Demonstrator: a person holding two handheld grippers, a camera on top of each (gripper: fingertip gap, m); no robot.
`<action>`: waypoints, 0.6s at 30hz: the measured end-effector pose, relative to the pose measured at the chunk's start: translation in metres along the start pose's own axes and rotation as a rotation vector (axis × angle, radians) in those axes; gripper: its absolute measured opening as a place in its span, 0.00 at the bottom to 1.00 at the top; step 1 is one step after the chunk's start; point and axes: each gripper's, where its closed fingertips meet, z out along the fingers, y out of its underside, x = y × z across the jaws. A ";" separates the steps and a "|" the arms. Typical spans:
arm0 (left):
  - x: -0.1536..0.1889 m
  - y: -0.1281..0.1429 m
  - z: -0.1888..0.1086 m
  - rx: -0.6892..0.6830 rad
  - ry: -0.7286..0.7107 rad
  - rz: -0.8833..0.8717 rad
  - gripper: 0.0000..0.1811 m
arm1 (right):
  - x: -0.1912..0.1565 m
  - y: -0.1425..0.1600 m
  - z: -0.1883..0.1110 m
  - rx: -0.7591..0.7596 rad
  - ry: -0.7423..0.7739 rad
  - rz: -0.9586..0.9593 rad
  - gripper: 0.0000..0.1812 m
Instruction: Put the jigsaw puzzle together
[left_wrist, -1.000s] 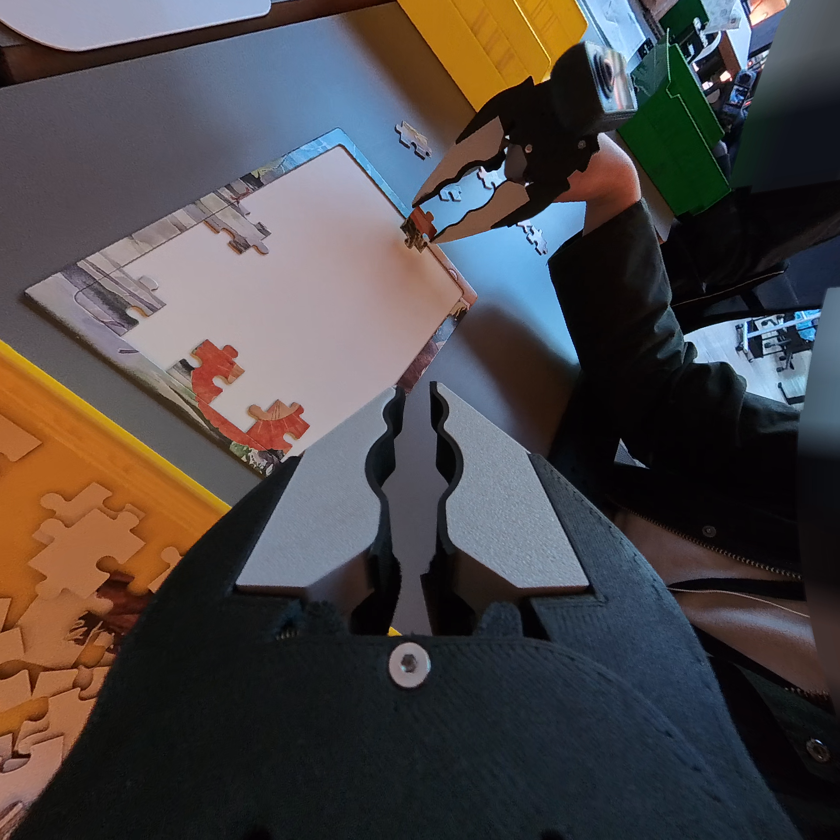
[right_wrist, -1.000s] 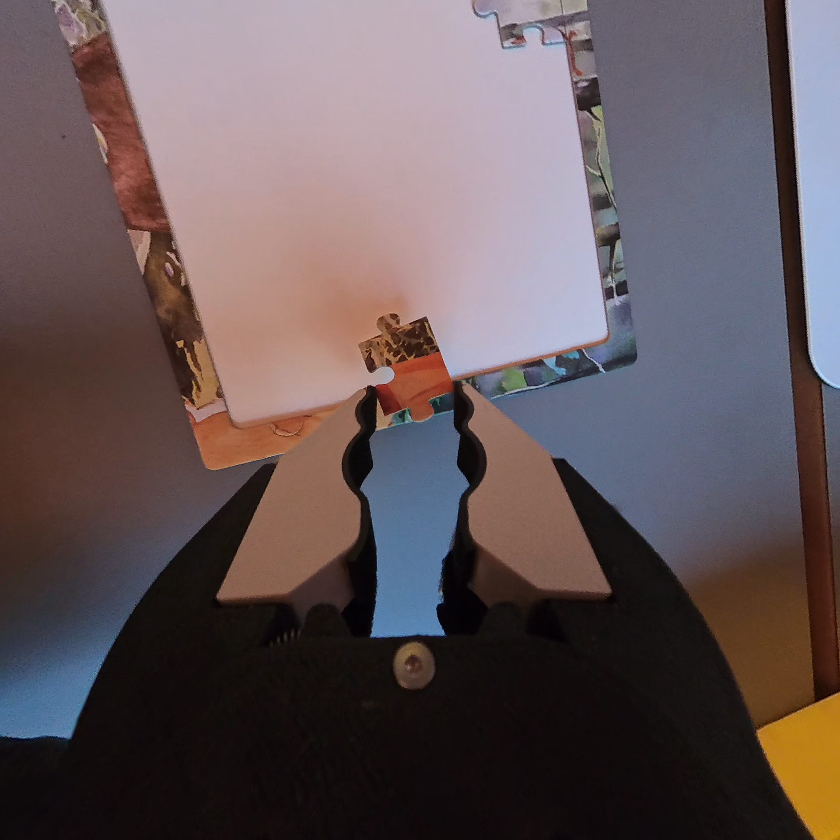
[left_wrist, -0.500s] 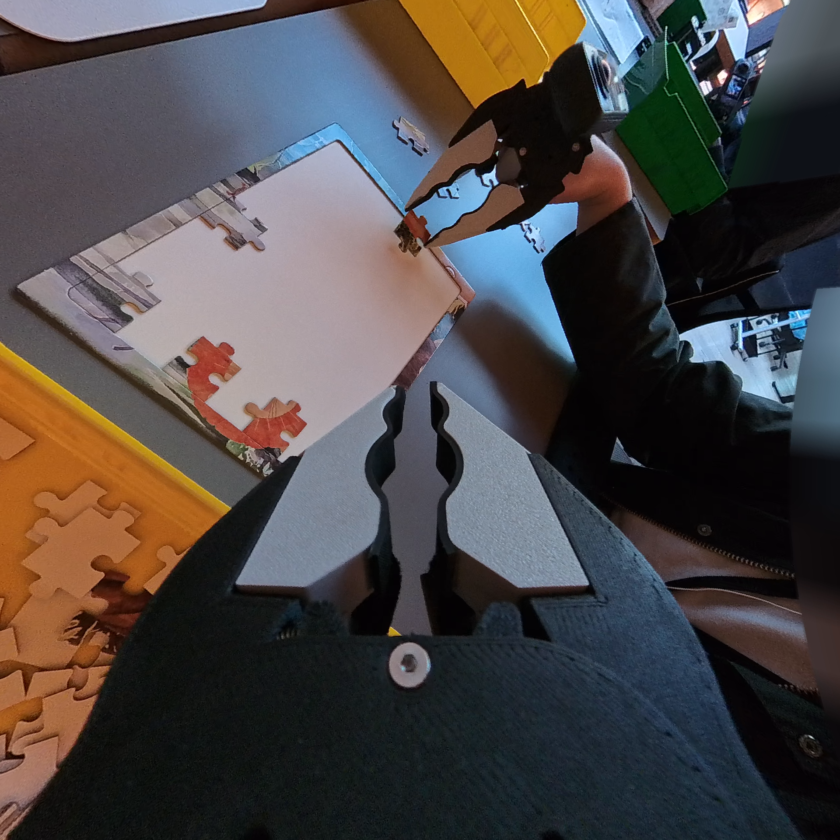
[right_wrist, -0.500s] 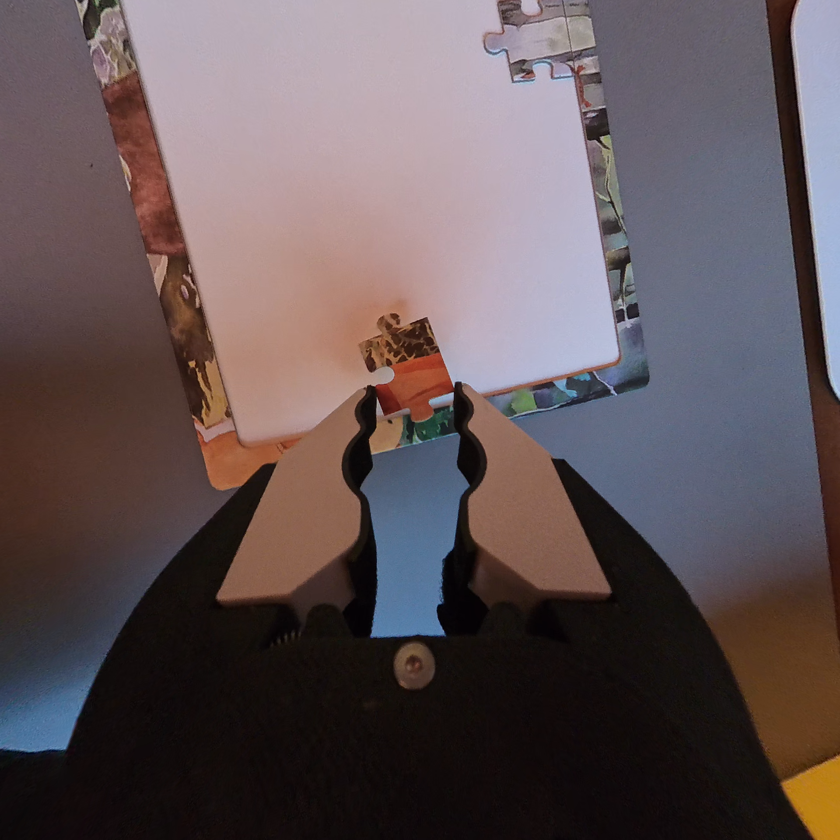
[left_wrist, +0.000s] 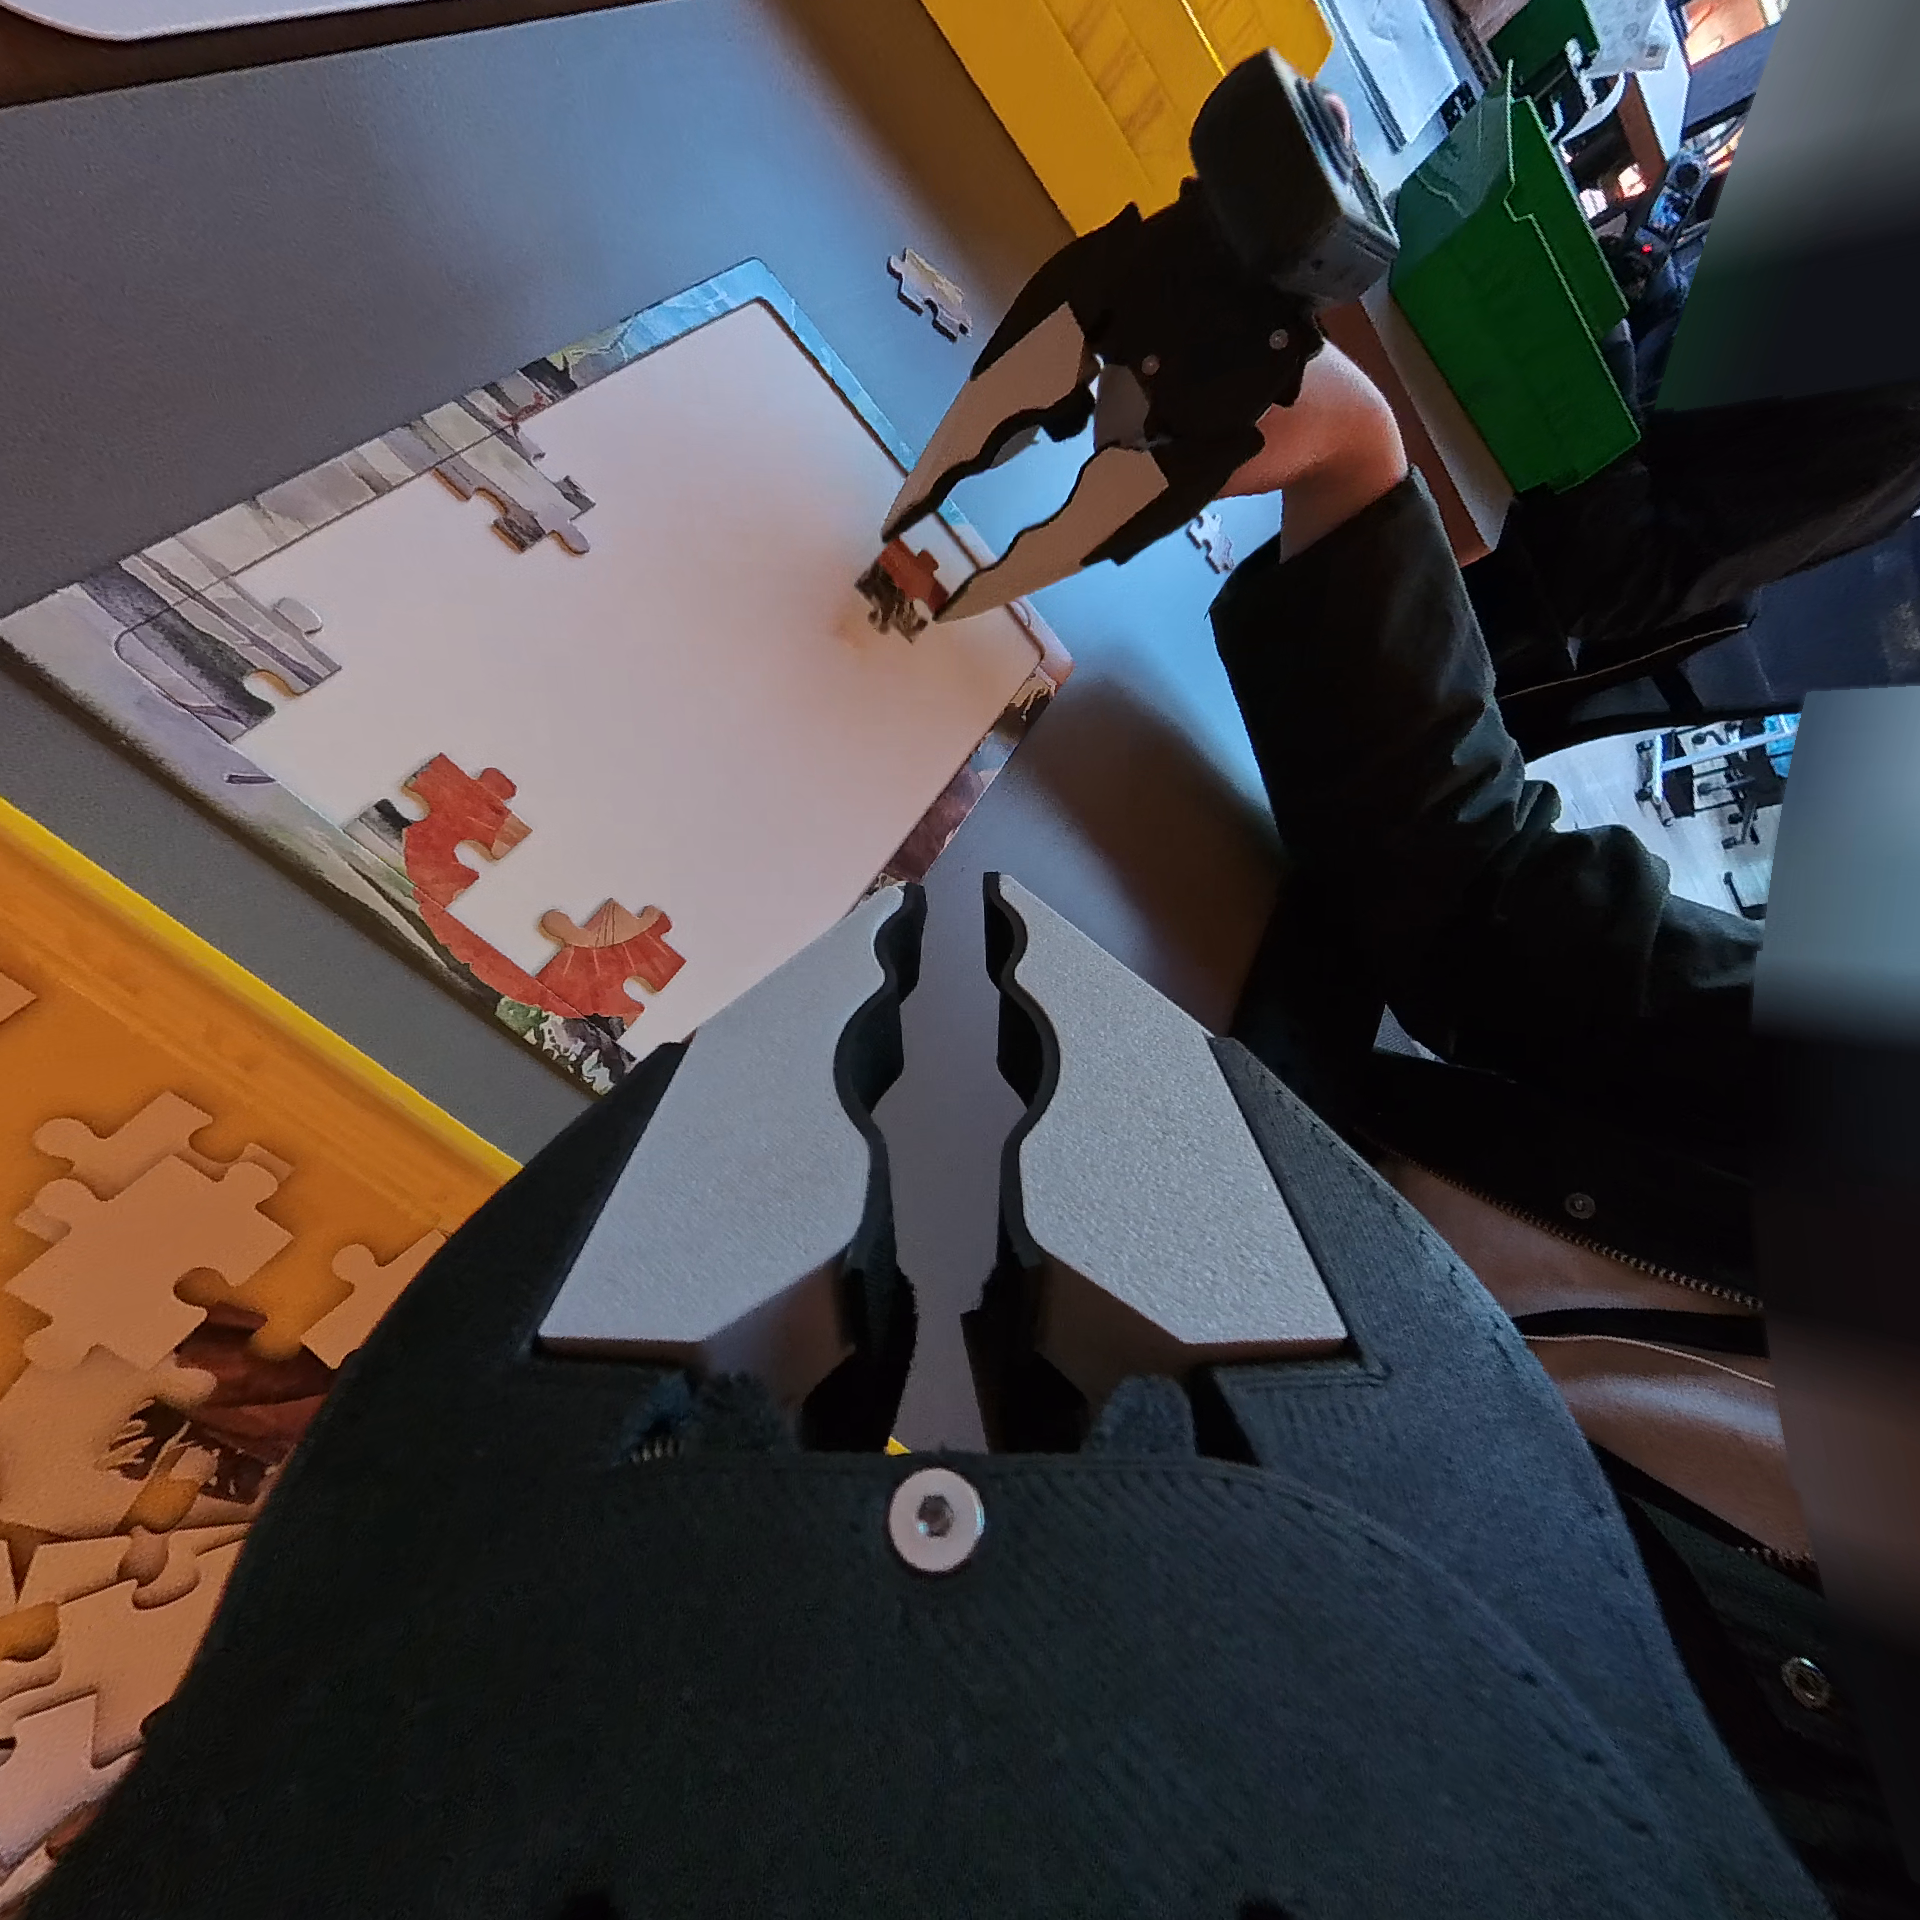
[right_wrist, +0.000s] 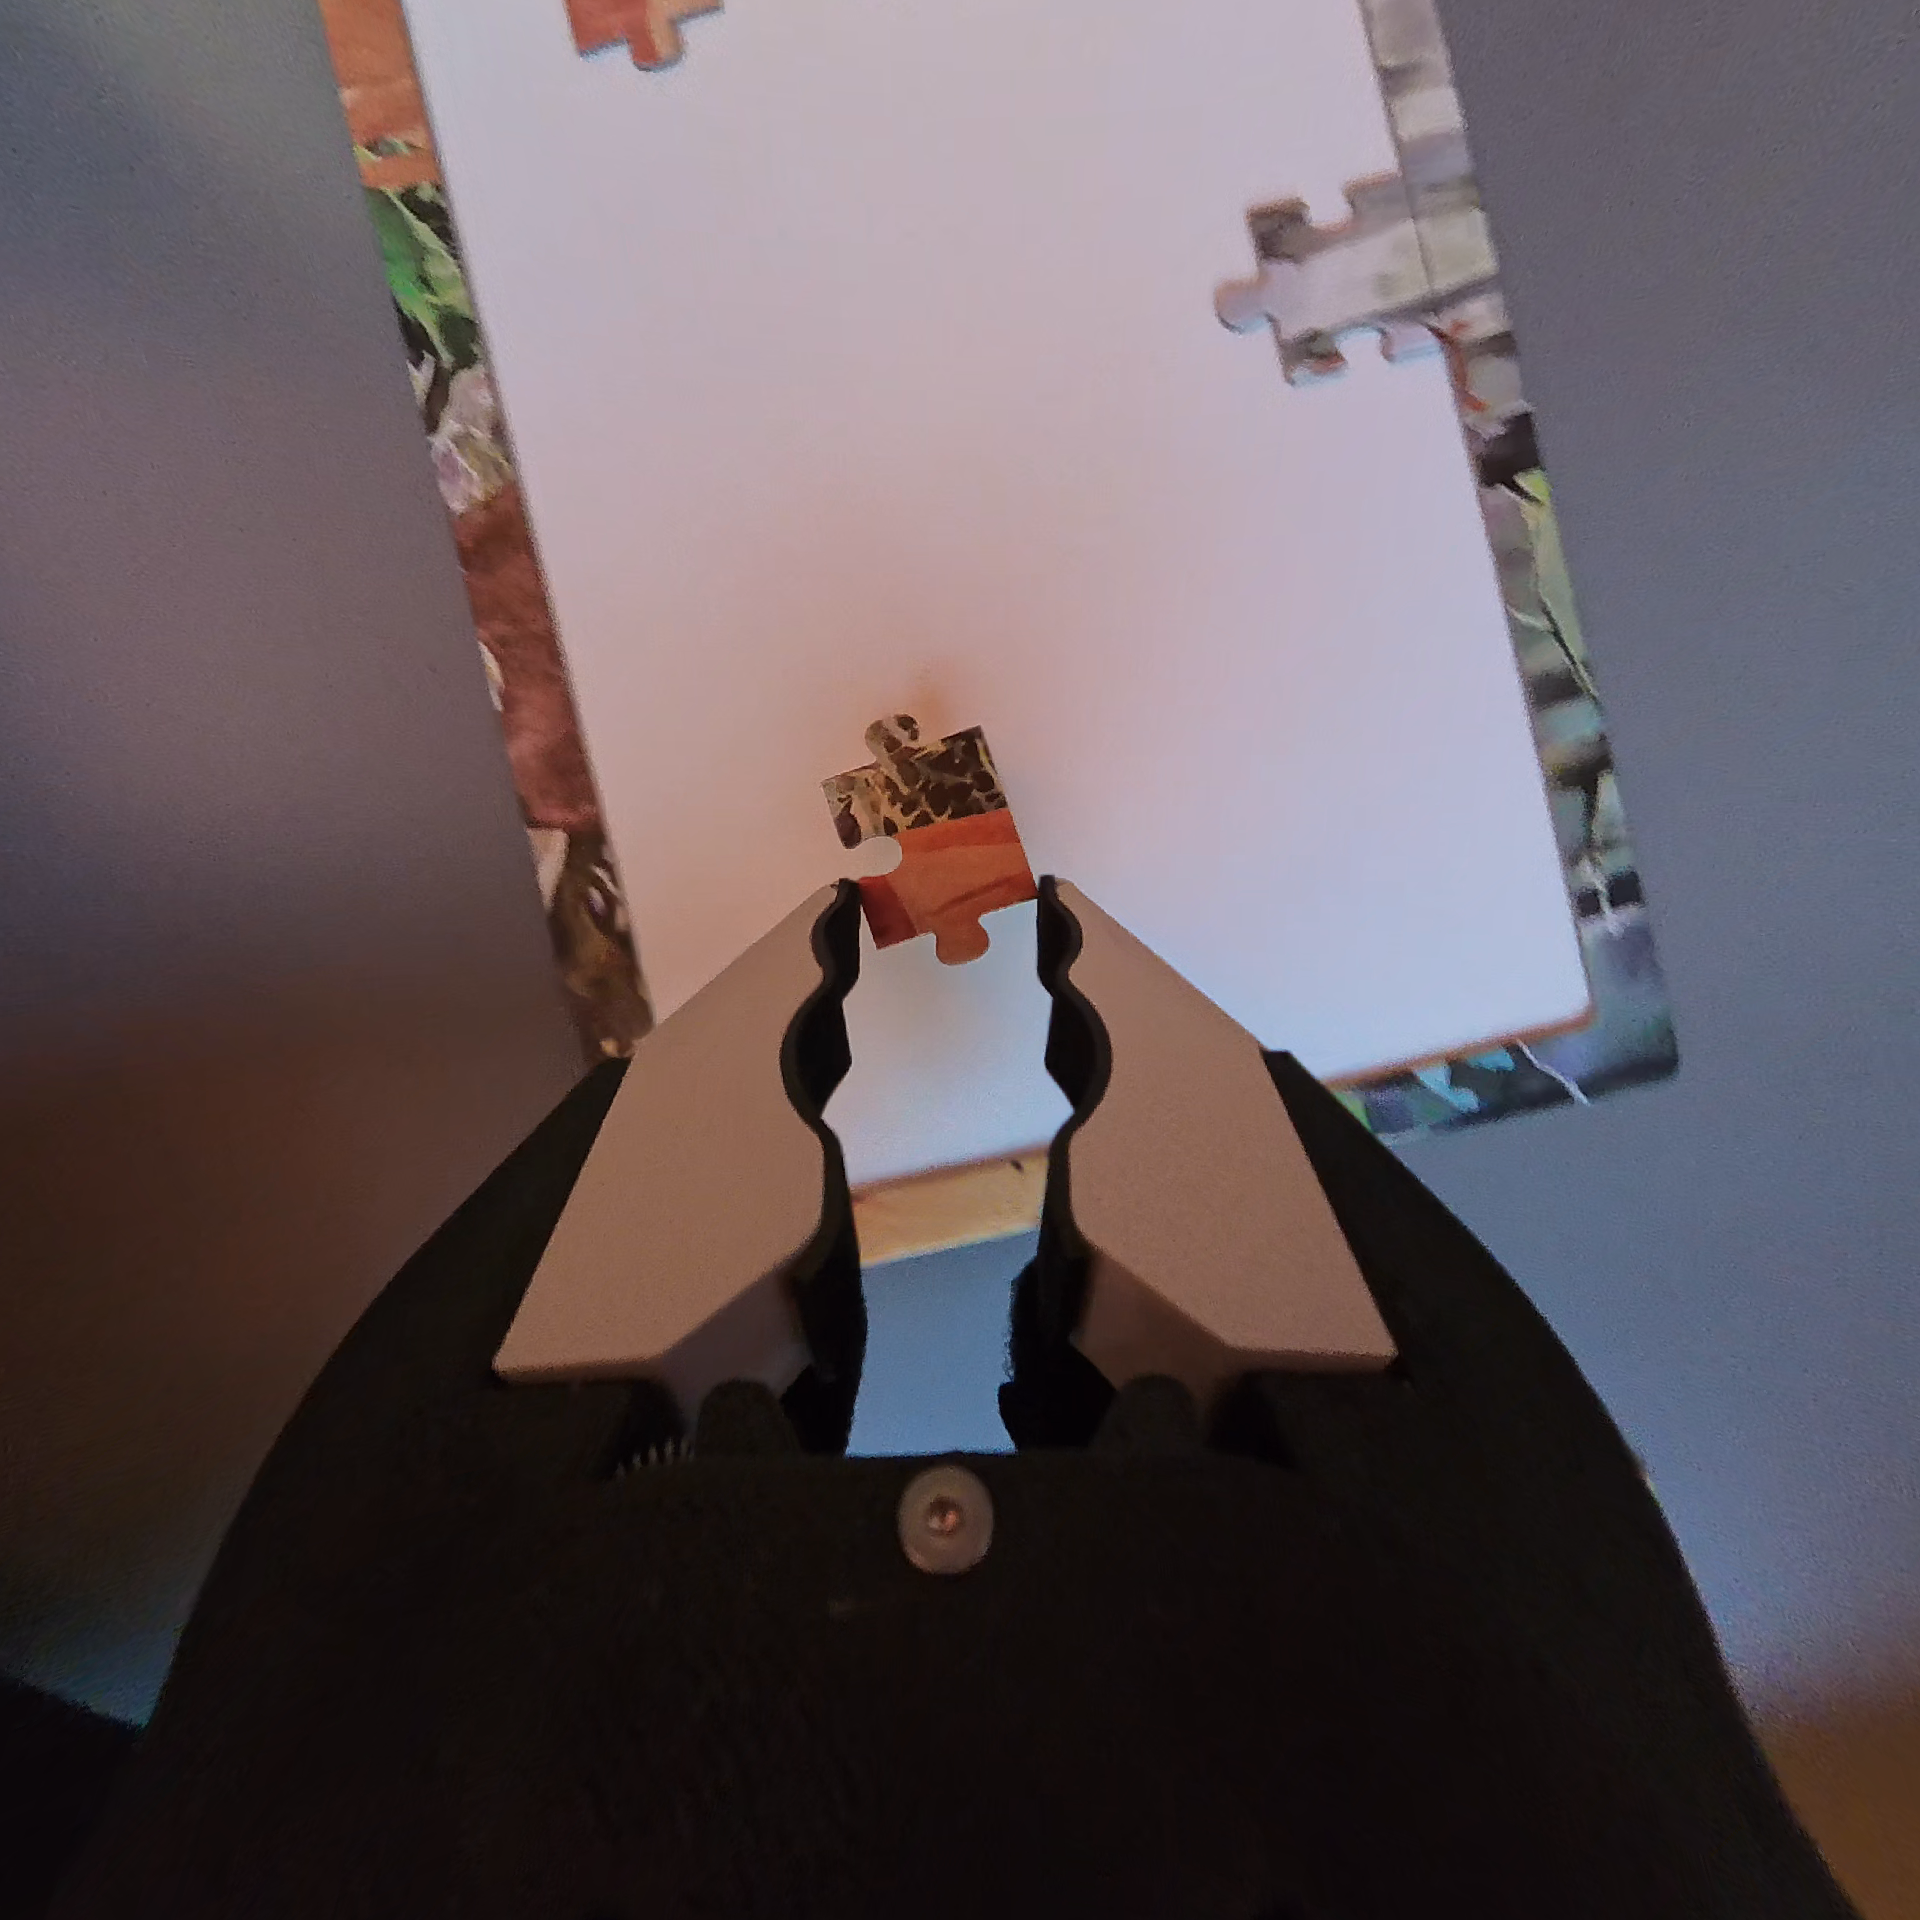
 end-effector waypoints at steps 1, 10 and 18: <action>0.000 0.000 0.000 -0.001 -0.001 0.000 0.05 | -0.006 -0.006 0.003 -0.015 -0.013 -0.012 0.19; 0.000 0.000 -0.001 0.002 -0.003 -0.002 0.05 | -0.050 -0.072 0.037 0.006 -0.022 -0.159 0.19; -0.001 -0.001 -0.004 0.009 -0.002 -0.004 0.05 | -0.062 -0.085 0.062 -0.003 0.070 -0.430 0.19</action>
